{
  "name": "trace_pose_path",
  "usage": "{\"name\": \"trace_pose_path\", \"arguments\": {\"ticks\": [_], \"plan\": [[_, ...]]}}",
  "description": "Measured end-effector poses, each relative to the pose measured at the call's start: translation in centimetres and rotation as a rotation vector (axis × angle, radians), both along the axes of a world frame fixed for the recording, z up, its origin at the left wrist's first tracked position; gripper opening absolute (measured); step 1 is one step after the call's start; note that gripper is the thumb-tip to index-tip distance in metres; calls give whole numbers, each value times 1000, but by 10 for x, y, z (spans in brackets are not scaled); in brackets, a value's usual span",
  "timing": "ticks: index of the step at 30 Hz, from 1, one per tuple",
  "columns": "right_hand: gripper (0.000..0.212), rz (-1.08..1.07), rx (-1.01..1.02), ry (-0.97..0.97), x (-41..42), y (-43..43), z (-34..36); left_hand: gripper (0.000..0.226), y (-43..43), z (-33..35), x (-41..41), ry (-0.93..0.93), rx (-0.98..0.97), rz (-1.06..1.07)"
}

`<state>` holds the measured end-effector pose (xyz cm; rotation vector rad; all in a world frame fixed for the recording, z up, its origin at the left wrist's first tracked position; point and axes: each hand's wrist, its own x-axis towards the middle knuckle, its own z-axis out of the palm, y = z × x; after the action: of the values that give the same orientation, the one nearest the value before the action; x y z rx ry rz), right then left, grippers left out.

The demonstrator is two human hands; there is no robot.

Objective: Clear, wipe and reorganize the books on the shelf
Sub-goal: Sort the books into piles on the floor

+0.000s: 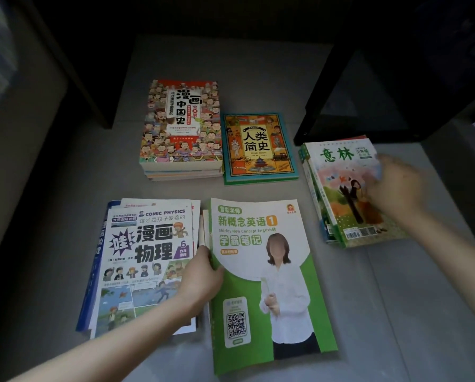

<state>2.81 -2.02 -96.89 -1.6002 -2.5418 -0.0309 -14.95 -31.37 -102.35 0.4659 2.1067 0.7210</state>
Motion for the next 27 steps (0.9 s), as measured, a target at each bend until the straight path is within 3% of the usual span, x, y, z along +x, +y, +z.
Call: {"name": "trace_pose_path", "arguments": {"ticks": [2, 5, 8, 10, 12, 16, 20, 24, 27], "plan": [[34, 111, -211, -22, -3, -50, -15, 18, -3, 5, 1, -5, 57, -20], [43, 71, -688, -105, 7, -122, -44, 15, -3, 17, 7, -41, 150, -54], [49, -62, -950, 117, 28, -157, -75, 15, -4, 27, 21, -51, 243, -67], [50, -123, -980, 186, 39, -160, -84, 20, -3, 33, 31, -61, 284, -62], [31, -136, -1022, 182, 46, -158, -82, 28, -2, 38, 39, -71, 297, -82], [11, -168, -921, 135, 59, -154, -66, 13, -5, 40, 54, -104, 259, -178], [13, -167, -824, 239, 63, -159, -44, 29, -12, 25, 41, -178, 102, -226], [16, -128, -711, 417, 51, -171, -17, 46, -15, 16, 20, -35, -91, -211], [15, -95, -643, 392, 43, -165, -15, 51, -13, 16, 19, 32, -186, -221]]}}
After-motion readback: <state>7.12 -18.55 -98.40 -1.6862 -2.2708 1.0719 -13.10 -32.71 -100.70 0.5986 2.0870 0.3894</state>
